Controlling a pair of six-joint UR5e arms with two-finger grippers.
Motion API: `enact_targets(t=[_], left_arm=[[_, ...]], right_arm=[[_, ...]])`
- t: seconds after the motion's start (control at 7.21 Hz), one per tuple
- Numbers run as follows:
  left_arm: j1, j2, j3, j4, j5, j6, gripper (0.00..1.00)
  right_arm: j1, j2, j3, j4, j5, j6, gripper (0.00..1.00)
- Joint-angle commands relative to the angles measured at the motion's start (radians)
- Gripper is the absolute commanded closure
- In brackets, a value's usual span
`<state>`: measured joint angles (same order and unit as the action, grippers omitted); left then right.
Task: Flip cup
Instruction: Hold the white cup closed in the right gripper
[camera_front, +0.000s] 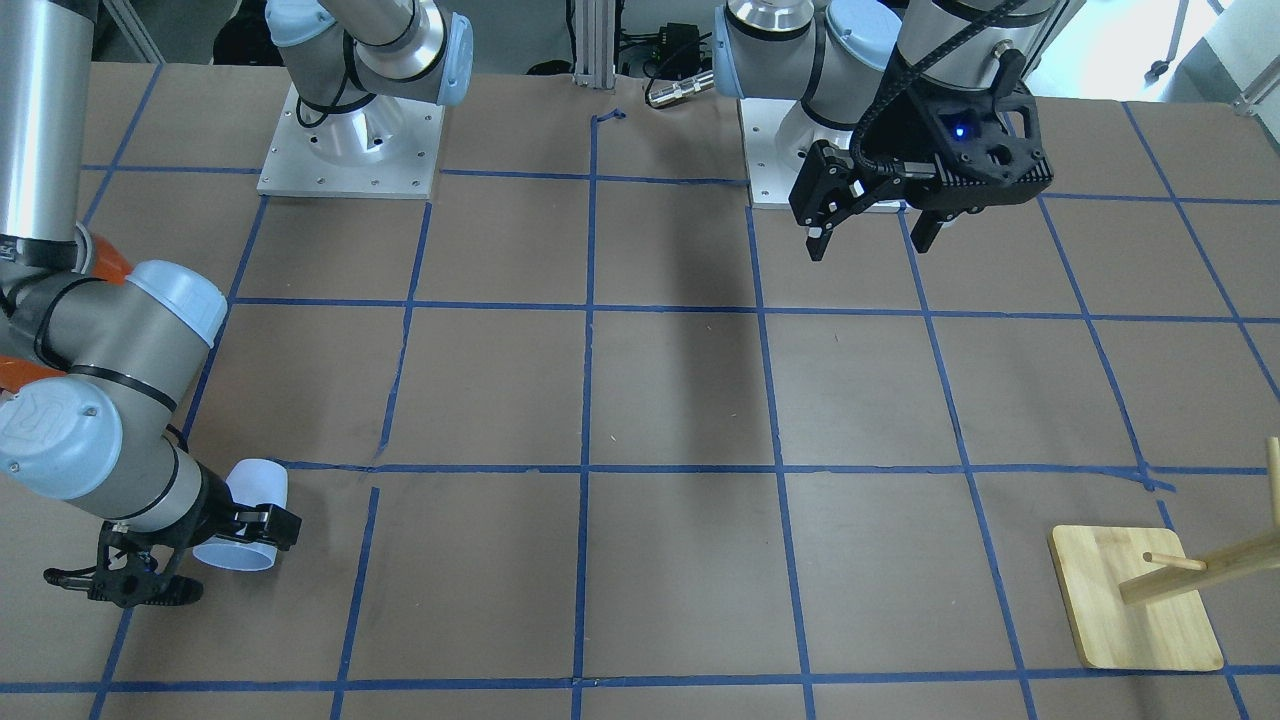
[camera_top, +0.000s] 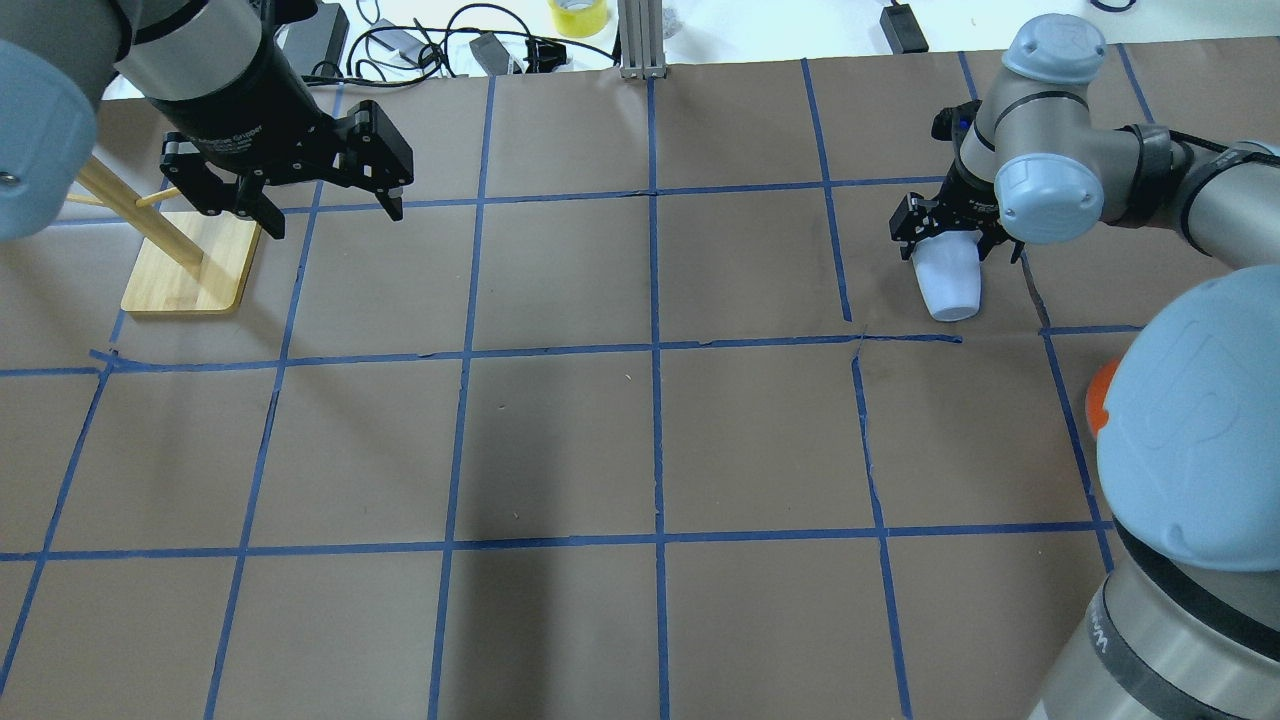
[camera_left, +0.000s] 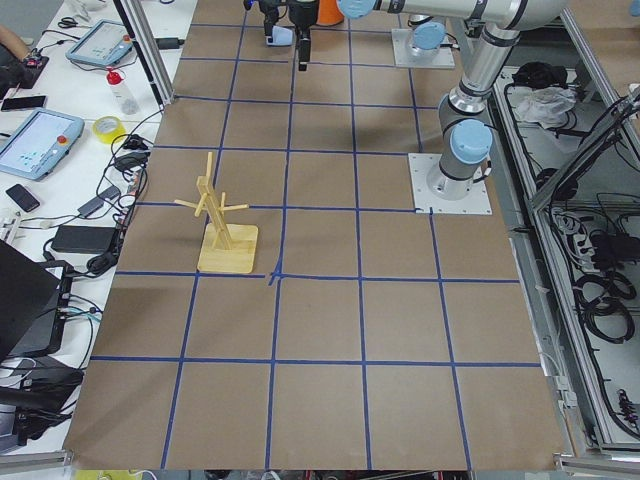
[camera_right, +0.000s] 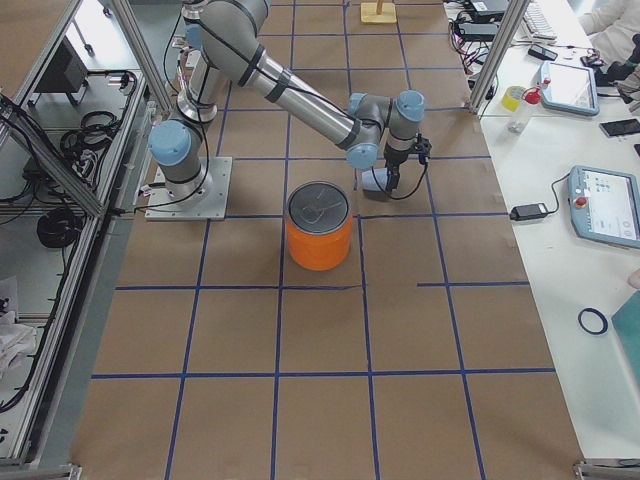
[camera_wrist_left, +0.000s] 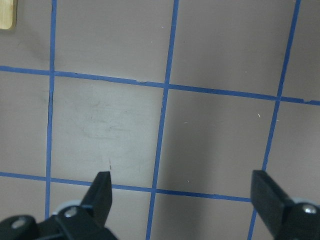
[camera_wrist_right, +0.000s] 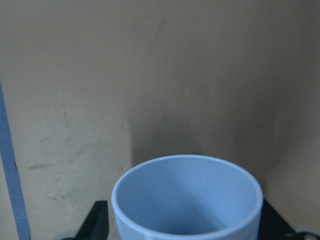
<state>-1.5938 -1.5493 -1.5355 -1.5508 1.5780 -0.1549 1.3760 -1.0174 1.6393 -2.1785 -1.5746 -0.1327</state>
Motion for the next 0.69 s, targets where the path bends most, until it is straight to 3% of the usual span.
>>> enact_targets(t=[0.0,0.55], left_arm=[[0.000,0.000,0.000,0.000,-0.001,0.000,0.00],[0.000,0.000,0.000,0.000,0.001,0.000,0.00]], right_arm=[[0.000,0.013,0.025,-0.067,-0.002,-0.039,0.01],[-0.002,0.016,0.028,-0.067,-0.004,-0.039,0.02]])
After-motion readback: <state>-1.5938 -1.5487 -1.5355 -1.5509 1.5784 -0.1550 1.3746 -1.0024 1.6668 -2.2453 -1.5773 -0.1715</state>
